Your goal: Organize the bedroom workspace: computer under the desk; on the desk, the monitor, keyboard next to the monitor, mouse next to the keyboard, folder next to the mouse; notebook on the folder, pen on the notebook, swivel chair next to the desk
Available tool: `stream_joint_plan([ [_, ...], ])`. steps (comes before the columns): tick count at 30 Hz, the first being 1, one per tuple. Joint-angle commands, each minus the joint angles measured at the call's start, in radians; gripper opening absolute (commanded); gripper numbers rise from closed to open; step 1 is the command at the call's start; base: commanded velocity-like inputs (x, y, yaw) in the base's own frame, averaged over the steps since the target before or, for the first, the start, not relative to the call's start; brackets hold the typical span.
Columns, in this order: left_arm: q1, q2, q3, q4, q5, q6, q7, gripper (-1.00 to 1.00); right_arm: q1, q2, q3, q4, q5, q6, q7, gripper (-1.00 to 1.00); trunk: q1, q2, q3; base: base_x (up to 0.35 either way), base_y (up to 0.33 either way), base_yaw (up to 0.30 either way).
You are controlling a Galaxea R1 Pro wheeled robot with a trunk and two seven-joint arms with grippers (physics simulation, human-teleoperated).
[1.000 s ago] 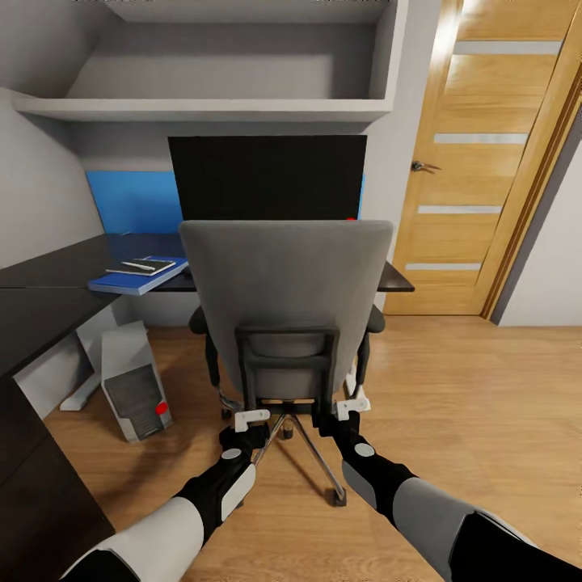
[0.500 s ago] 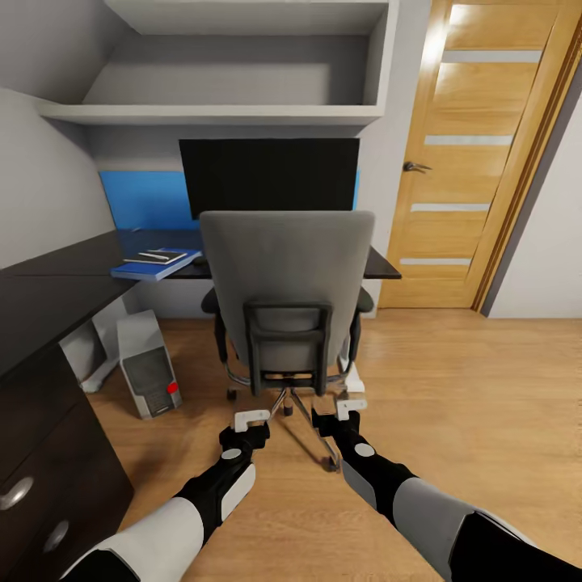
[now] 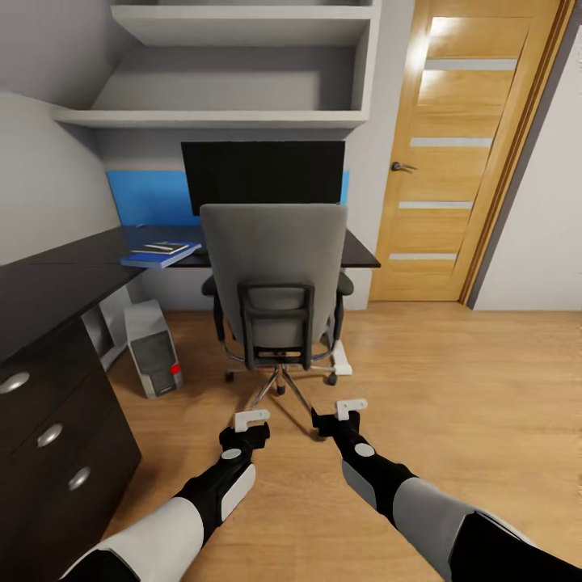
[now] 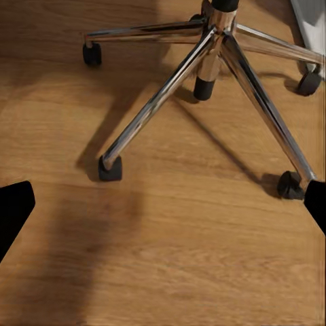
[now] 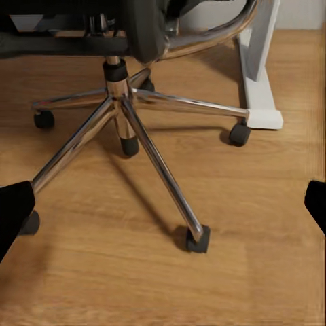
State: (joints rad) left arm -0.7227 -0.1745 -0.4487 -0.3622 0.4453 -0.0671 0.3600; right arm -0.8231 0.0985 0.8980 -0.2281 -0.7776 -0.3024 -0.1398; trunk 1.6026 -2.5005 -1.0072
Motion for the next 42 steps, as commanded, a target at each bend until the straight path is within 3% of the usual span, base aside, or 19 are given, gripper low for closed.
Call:
stream_joint_plan([
  [1, -0.001, 0.0, -0.008, 0.002, 0.011, -0.006, 0.007, 1.0, -0.001, 0.0, 0.009, 0.0, -0.006, -0.003, -0.006, 1.0, -0.001, 0.0, -0.001, -0.335, -0.159, 0.0],
  [8, -0.001, 0.0, -0.008, 0.002, 0.012, -0.008, 0.007, 1.0, -0.001, 0.0, 0.009, 0.0, -0.006, -0.003, -0.006, 1.0, -0.003, 0.001, 0.015, -0.335, -0.161, 0.0],
  [19, -0.001, 0.0, -0.005, 0.001, 0.014, -0.007, 0.011, 1.0, -0.001, 0.0, 0.009, 0.001, -0.006, -0.003, -0.006, 1.0, -0.045, 0.078, 0.049, -0.288, -0.141, 0.0],
  [42, -0.001, 0.0, -0.004, -0.001, 0.015, -0.006, 0.017, 1.0, -0.001, 0.001, 0.01, 0.001, -0.006, -0.003, -0.007, 1.0, -0.133, 0.239, 0.121, -0.024, -0.01, 0.0],
])
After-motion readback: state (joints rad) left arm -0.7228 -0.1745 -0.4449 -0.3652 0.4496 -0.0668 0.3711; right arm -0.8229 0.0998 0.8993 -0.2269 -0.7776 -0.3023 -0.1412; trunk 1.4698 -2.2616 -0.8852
